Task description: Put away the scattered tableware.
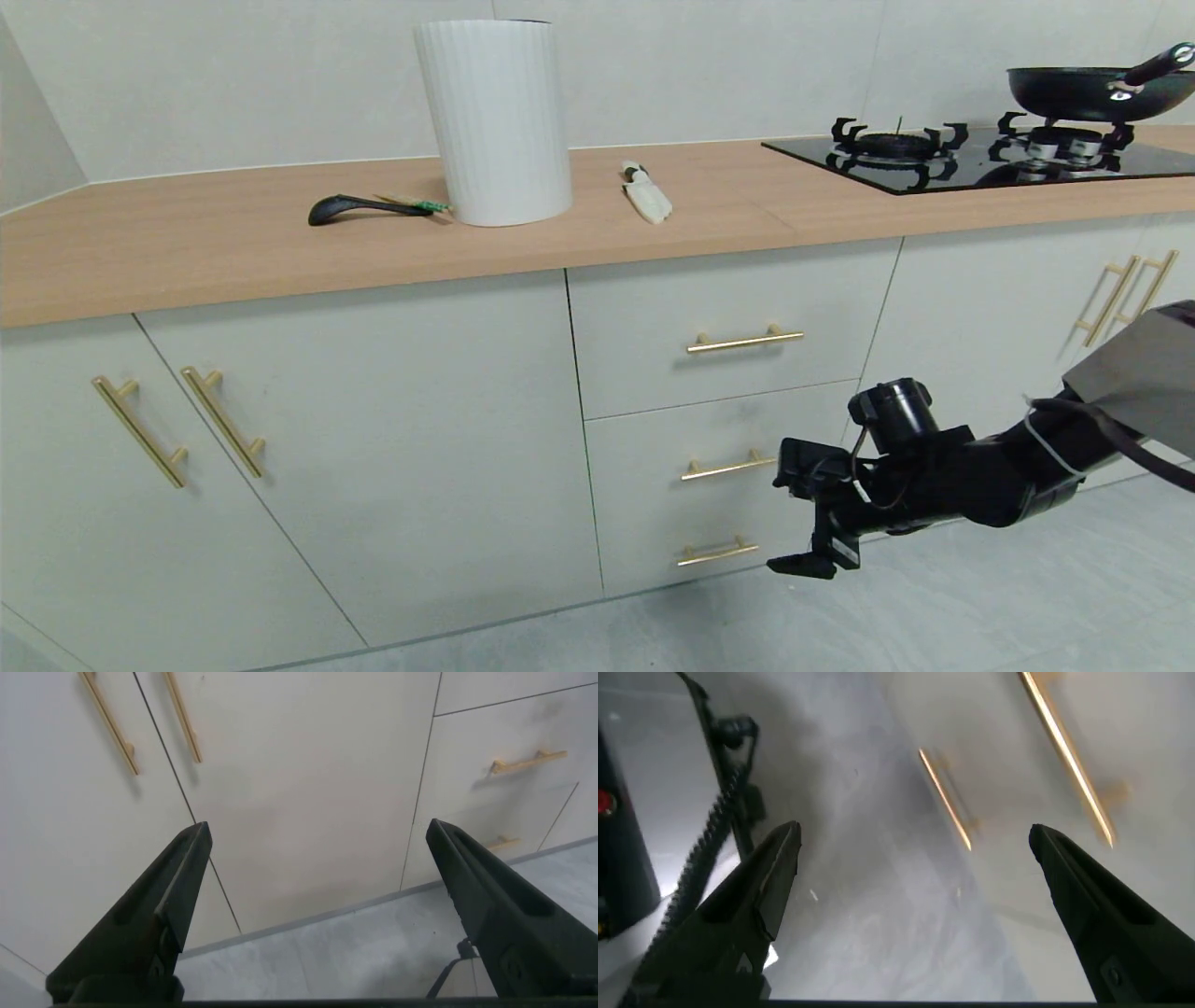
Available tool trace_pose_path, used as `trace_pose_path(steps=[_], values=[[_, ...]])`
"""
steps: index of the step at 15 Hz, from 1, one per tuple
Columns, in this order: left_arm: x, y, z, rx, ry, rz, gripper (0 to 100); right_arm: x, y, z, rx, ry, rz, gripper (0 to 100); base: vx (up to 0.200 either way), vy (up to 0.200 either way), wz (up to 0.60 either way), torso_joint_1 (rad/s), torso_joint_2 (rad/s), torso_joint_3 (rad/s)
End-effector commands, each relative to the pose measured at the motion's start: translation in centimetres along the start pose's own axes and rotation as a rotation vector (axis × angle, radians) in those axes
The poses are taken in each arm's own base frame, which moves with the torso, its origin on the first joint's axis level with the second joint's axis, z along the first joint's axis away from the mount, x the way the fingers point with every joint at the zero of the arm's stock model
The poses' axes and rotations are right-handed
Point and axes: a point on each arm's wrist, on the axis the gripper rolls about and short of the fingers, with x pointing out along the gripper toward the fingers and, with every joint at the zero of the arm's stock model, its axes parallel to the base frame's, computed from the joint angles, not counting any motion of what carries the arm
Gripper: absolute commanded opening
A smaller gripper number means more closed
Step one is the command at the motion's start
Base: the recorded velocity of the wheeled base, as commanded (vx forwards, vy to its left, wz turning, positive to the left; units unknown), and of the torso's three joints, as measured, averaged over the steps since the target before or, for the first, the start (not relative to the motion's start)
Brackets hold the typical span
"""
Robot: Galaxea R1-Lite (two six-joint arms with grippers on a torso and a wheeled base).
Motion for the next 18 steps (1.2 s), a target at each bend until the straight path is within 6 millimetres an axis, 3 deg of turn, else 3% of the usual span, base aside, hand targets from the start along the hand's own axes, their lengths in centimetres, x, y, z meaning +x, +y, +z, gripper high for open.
trace_pose_path(steps=[1, 4, 10, 18], values=[[0.0, 0.0, 0.0, -0.003, 0.001, 0.0, 100, 0.9, -0.6, 1.1, -0.047, -0.041, 0.003, 100, 0.0, 0.0, 0.0, 0.0, 0.0, 0.0], [0.0, 0.0, 0.0, -0.003, 0.001, 0.0, 100, 1.6, -0.5, 0.9, -0.05, -0.051, 0.025, 100, 0.0, 0.0, 0.0, 0.0, 0.0, 0.0], [0.0, 0.0, 0.0, -0.004, 0.001, 0.0, 100, 5.8, -2.4, -1.0, -0.037, -0.038, 0.019, 100, 0.0, 0.0, 0.0, 0.0, 0.0, 0.0], [0.0, 0.0, 0.0, -0.004, 0.004, 0.001, 100, 6.2, -5.7, -3.0, -0.022, -0.026, -0.084, 100, 0.0, 0.0, 0.0, 0.0, 0.0, 0.0]])
